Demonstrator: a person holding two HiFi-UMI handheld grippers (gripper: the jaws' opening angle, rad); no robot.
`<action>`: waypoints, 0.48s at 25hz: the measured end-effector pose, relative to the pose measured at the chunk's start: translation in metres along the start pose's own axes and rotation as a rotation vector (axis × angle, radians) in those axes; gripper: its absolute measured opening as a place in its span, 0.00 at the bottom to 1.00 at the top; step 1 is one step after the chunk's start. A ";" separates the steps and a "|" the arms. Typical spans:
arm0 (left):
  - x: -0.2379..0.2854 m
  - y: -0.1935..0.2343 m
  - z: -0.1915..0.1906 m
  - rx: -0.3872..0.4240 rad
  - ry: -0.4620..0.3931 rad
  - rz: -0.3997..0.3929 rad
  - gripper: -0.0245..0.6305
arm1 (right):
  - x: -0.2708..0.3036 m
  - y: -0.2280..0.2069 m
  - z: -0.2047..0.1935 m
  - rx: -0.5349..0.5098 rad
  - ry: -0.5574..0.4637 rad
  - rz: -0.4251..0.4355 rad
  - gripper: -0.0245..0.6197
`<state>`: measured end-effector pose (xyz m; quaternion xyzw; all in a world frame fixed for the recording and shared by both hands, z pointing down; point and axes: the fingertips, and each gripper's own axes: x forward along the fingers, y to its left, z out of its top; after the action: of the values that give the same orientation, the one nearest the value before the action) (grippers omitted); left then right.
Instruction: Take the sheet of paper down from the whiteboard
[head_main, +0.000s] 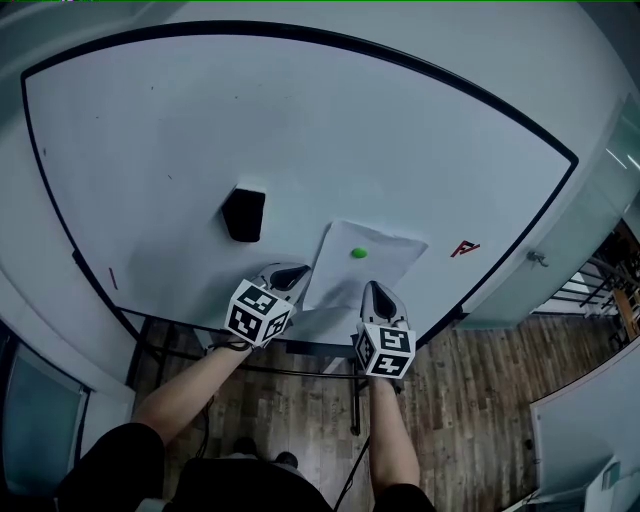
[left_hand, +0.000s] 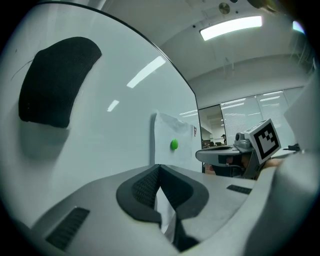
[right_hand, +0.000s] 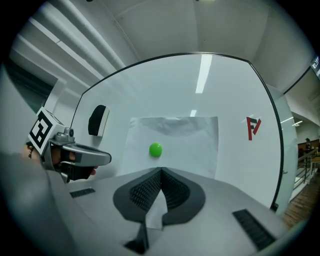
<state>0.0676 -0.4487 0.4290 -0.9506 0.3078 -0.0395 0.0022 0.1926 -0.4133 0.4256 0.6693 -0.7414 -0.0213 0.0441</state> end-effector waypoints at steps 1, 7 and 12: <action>0.001 0.001 0.001 0.005 0.002 0.002 0.07 | 0.001 -0.002 0.001 0.004 -0.002 0.001 0.08; 0.007 0.006 0.004 0.019 0.001 0.029 0.07 | 0.007 -0.003 0.007 0.022 -0.012 0.019 0.08; 0.017 0.006 0.008 0.015 0.006 0.011 0.07 | 0.012 -0.003 0.012 0.016 -0.019 0.034 0.08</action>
<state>0.0784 -0.4638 0.4220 -0.9487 0.3128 -0.0444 0.0088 0.1934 -0.4261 0.4140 0.6567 -0.7532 -0.0212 0.0322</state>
